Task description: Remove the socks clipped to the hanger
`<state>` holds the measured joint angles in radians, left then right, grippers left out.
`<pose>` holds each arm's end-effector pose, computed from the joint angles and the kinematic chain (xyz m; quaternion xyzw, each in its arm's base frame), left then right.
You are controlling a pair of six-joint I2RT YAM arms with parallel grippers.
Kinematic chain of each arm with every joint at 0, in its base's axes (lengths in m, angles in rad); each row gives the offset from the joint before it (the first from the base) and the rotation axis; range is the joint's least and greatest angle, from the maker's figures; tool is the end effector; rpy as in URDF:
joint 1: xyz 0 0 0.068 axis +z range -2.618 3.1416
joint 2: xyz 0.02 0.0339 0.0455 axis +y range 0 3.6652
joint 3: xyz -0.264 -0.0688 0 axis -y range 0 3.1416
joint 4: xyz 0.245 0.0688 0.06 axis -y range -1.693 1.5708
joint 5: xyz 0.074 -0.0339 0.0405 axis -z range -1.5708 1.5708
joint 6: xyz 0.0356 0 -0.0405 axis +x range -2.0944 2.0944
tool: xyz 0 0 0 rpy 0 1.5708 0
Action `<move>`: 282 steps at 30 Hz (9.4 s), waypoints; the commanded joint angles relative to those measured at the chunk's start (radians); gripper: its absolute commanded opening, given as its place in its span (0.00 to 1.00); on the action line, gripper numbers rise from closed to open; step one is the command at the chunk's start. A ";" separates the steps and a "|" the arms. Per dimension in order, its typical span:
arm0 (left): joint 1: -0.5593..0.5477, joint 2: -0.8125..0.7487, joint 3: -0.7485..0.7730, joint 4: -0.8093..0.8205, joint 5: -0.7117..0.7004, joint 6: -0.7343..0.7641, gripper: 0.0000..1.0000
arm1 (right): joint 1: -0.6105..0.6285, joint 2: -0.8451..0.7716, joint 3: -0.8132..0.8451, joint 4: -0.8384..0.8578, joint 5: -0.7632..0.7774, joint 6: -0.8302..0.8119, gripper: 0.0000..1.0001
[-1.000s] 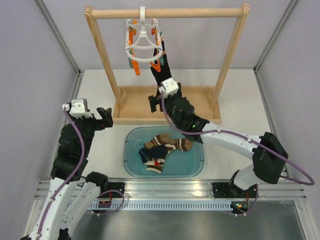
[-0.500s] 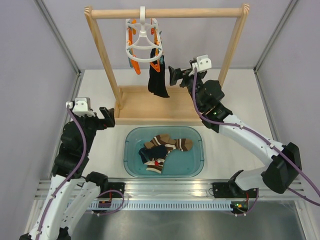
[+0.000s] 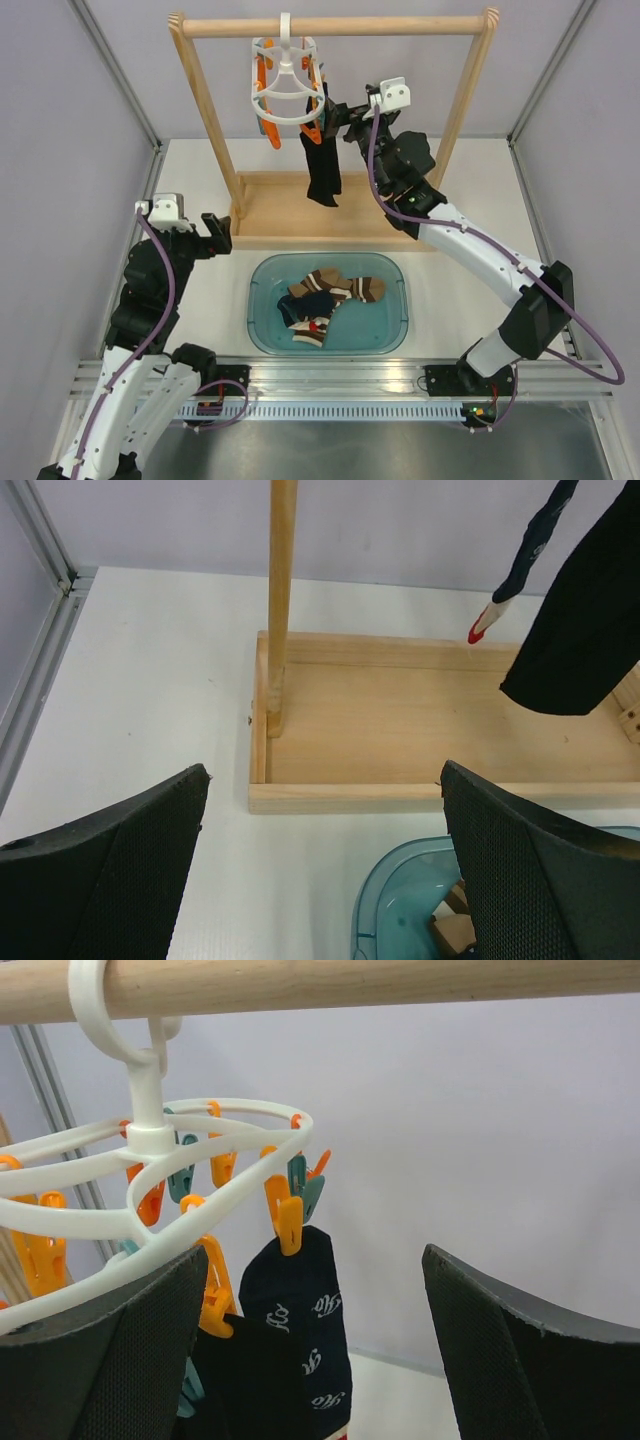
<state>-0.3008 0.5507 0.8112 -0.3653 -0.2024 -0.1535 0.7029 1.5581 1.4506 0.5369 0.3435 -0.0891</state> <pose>0.1211 -0.0301 0.3613 -0.0130 0.7423 -0.0768 0.6655 0.2858 0.2264 0.4556 -0.0726 0.5466 0.1625 0.8183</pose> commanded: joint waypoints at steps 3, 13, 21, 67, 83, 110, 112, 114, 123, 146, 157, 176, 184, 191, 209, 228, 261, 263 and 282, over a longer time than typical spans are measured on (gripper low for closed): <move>-0.003 -0.003 -0.006 0.022 0.011 0.002 1.00 | 0.081 0.029 0.057 0.075 -0.020 -0.079 0.91; -0.003 -0.003 -0.007 0.020 0.009 0.005 1.00 | 0.267 0.103 0.108 0.107 0.042 -0.221 0.91; -0.003 -0.003 -0.006 0.020 0.011 0.005 1.00 | 0.306 0.109 0.105 0.104 0.061 -0.232 0.92; -0.003 0.009 -0.006 0.022 0.049 0.002 1.00 | -0.084 0.009 -0.273 0.136 -0.181 0.048 0.86; -0.003 0.048 -0.004 0.023 0.040 0.011 1.00 | -0.158 0.135 -0.202 0.209 -0.434 0.164 0.89; -0.003 0.061 -0.004 0.029 0.029 0.019 1.00 | -0.203 0.261 -0.076 0.199 -0.630 0.262 0.05; -0.003 0.060 -0.003 0.031 0.046 0.019 1.00 | -0.200 0.223 -0.120 0.196 -0.595 0.249 0.04; -0.003 0.068 0.000 0.031 0.058 0.022 1.00 | -0.188 0.153 -0.186 0.183 -0.551 0.229 0.03; -0.003 0.064 0.006 0.031 0.112 0.019 1.00 | -0.073 -0.072 -0.323 0.037 -0.297 0.068 0.02; -0.356 0.578 0.720 0.045 0.113 -0.179 1.00 | 0.075 -0.053 -0.322 -0.040 -0.124 0.006 0.02; -0.379 0.758 0.867 0.026 0.005 -0.225 1.00 | 0.090 -0.059 -0.315 -0.045 -0.118 -0.004 0.02; -0.379 0.954 1.023 0.031 -0.141 -0.208 1.00 | 0.124 -0.081 -0.320 -0.041 -0.116 -0.031 0.02; -0.376 0.997 1.057 0.032 -0.149 -0.199 0.94 | 0.124 -0.092 -0.337 -0.040 -0.117 -0.029 0.02; -0.370 1.022 1.060 0.031 -0.132 -0.202 0.59 | 0.125 -0.109 -0.348 -0.037 -0.112 -0.031 0.02; -0.370 1.019 1.073 0.032 -0.100 -0.201 0.02 | 0.125 -0.107 -0.363 -0.031 -0.113 -0.024 0.02; -0.370 0.982 1.002 0.028 -0.104 -0.178 1.00 | 0.125 -0.150 -0.391 -0.067 -0.087 -0.032 0.01; -0.371 0.210 0.294 -0.041 -0.081 0.078 1.00 | 0.434 -0.624 -0.679 -0.590 0.153 0.201 0.01; -0.370 0.139 0.240 -0.021 -0.166 0.110 1.00 | 0.457 -0.632 -0.719 -0.597 0.178 0.247 0.01; -0.317 0.003 0.045 0.028 -0.293 0.150 1.00 | 0.604 -0.604 -0.898 -0.545 0.292 0.503 0.52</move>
<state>-0.6258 0.5446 0.8604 -0.3672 -0.4808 -0.0399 1.2968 0.9710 0.5632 -0.0368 0.5926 0.3733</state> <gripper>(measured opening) 0.995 0.313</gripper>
